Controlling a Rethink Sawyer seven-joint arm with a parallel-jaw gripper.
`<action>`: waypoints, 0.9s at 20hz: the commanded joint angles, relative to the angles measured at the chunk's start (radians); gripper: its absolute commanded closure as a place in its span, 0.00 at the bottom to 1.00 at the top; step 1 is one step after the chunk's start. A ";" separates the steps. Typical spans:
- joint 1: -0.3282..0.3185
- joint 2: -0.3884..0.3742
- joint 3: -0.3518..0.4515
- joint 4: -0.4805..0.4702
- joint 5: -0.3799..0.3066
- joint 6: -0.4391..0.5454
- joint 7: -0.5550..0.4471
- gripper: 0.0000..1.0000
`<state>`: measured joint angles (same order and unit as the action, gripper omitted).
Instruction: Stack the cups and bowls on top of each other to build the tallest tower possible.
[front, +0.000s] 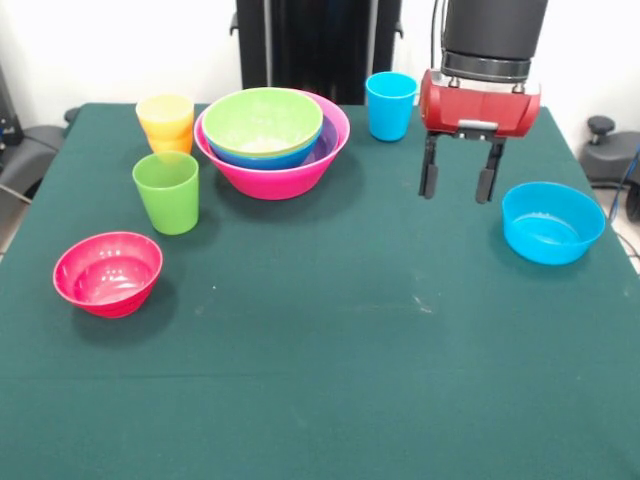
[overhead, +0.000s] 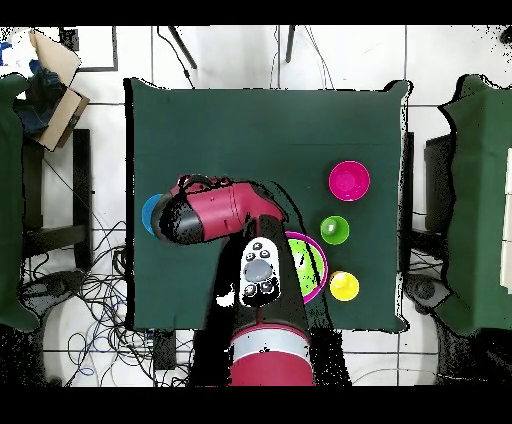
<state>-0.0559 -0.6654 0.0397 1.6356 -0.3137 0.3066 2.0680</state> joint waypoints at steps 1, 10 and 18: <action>-0.011 0.027 0.117 0.123 -0.124 0.027 -0.123 0.00; -0.029 0.211 0.122 0.007 -0.236 -0.094 -0.086 0.00; 0.065 0.394 -0.009 -0.156 -0.309 -0.172 0.001 0.00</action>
<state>-0.0311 -0.4383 0.0335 1.6194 -0.5151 0.2353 2.0680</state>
